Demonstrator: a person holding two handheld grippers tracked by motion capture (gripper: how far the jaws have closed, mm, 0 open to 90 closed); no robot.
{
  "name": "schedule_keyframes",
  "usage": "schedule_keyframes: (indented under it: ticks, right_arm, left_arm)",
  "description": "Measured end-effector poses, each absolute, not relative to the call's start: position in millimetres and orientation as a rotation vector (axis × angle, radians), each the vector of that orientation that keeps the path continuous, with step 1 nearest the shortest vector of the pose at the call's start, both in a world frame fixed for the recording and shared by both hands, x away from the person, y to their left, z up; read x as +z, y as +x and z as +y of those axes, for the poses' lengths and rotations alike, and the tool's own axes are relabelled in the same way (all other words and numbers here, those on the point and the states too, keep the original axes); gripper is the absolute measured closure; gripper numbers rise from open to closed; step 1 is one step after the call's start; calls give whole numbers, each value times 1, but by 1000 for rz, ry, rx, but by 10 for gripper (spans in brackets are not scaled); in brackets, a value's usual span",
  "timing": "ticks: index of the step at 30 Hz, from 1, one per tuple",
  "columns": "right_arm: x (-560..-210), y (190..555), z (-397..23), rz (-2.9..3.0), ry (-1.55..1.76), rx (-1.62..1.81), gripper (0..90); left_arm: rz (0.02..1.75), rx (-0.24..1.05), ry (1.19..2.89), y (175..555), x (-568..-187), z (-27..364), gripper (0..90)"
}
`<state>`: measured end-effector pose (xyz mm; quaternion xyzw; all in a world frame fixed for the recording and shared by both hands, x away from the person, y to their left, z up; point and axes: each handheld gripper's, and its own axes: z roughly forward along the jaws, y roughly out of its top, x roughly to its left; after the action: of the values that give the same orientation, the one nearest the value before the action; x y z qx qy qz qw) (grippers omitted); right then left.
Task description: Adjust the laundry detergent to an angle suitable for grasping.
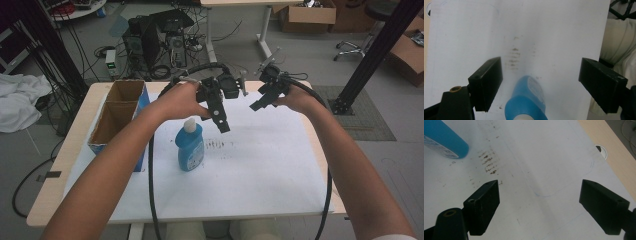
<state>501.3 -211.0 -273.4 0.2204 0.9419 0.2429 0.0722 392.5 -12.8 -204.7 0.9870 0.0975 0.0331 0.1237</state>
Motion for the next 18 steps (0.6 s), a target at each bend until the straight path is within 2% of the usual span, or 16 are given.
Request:
schedule_keyframes:
  ticks: [18]
  right_arm:
    - [-272,499,-211,2827,653,748,164]
  left_arm:
    - [323,117,2850,390,-200,-12,197]
